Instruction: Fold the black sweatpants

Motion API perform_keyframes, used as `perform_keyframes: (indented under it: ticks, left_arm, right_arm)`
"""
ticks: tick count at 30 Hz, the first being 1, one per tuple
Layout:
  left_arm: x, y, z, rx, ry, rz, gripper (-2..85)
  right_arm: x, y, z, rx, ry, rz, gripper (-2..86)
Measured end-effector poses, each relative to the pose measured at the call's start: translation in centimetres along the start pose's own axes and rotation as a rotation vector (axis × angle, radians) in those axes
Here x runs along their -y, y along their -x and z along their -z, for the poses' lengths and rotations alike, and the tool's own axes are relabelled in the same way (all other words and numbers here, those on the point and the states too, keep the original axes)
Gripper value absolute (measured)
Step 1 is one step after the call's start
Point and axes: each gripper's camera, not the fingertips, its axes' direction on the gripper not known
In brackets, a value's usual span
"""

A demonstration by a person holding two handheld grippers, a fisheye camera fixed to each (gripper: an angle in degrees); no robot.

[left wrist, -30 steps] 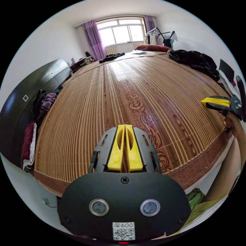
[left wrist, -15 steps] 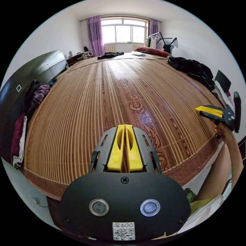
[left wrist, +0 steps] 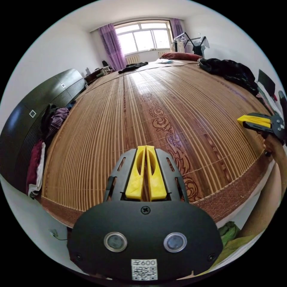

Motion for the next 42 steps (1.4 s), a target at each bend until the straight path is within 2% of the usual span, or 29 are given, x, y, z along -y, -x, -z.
perform_keyframes:
  ticks: [5, 8, 15, 22, 29, 37, 42]
  left_arm:
    - [-3.5, -7.3, -1.7, 0.214, -0.014, -0.126, 0.3]
    - [-5.4, -9.4, -2.8, 0.258, -0.017, -0.157, 0.4]
    - [-8.7, -7.6, -4.4, 0.137, -0.008, -0.098, 0.7]
    - [-12.4, -4.9, -5.8, -0.014, -0.008, -0.043, 0.7]
    - [-15.7, -5.9, -6.7, 0.032, -0.013, -0.072, 0.7]
    - [-18.0, -3.8, -7.5, -0.042, -0.011, -0.039, 0.7]
    - [-18.9, -4.1, -7.6, -0.022, -0.011, -0.050, 0.8]
  right_arm:
    - [0.3, -2.6, 0.2, 0.050, -0.002, -0.032, -0.8]
    - [0.6, -4.0, 0.5, 0.086, 0.000, -0.055, -0.8]
    - [1.7, -3.2, 1.4, 0.023, -0.001, -0.015, -0.8]
    - [3.3, -4.3, 2.8, 0.074, -0.004, -0.048, -0.8]
    - [5.6, -2.6, 4.4, 0.025, -0.003, -0.017, -0.9]
    - [8.2, -2.9, 6.4, 0.090, -0.005, -0.062, -0.8]
    - [10.2, -1.5, 7.4, 0.062, -0.004, -0.044, -0.9]
